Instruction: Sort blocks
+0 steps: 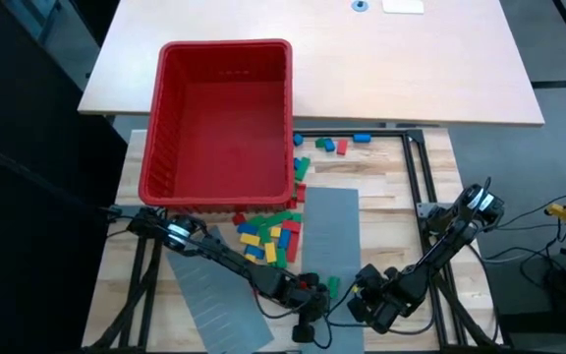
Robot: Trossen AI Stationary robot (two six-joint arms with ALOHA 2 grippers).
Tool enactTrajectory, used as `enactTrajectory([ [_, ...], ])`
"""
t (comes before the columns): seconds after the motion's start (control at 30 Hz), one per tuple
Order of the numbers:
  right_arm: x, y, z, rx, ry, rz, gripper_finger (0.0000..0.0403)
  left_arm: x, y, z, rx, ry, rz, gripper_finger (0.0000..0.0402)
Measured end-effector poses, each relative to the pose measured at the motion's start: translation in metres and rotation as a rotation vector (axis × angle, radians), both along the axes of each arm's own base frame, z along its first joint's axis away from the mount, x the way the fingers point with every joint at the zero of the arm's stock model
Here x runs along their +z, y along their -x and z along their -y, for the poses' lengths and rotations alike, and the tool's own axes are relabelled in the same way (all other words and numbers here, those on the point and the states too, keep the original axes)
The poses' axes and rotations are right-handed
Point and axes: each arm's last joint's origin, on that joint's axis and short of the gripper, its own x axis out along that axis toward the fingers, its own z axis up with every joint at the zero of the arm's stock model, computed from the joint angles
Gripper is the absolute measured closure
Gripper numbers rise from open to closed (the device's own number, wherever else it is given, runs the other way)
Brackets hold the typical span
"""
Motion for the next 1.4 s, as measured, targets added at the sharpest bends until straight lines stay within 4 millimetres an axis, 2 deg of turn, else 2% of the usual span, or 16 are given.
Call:
enactTrajectory([
  [0.33,0.001,0.0,0.0,0.01,0.001,0.001,0.0403,-0.001,-0.004,-0.012,0.047,0.002,-0.025,0.0401],
  [0.7,0.007,0.0,0.0,0.041,-0.013,-0.027,0.0403,-0.001,-0.004,-0.014,0.059,-0.001,-0.027,0.0401],
  [0.87,0.023,0.0,-0.001,0.034,-0.013,-0.006,0.0402,0.0,-0.008,-0.02,0.083,-0.025,0.001,0.0401],
  [1.1,0.048,0.001,0.004,0.013,0.012,0.117,0.0402,0.0,-0.013,-0.036,0.168,-0.058,0.003,0.0402],
  [1.4,0.052,-0.002,0.009,0.028,0.047,0.146,0.0403,0.007,-0.019,-0.037,0.162,-0.023,0.077,0.0402],
])
